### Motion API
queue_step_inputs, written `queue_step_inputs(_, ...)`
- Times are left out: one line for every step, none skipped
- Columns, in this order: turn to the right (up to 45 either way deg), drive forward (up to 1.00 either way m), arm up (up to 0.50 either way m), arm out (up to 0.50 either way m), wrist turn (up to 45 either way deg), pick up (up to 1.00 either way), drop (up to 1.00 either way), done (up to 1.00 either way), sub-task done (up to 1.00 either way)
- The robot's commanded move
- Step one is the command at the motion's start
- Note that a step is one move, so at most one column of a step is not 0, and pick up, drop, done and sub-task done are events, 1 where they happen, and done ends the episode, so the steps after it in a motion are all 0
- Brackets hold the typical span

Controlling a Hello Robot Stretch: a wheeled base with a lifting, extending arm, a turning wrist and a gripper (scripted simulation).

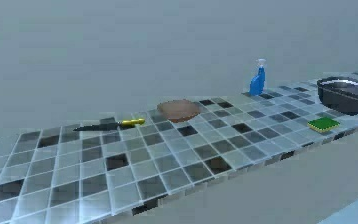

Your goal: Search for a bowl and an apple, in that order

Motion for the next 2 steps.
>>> queue_step_inputs(0.0, 0.0, 0.0, 0.0, 0.0, 0.0, 0.0, 0.0, 1.0)
queue_step_inputs(-45.0, 0.0, 0.0, 0.0, 0.0, 0.0, 0.0, 0.0, 0.0)
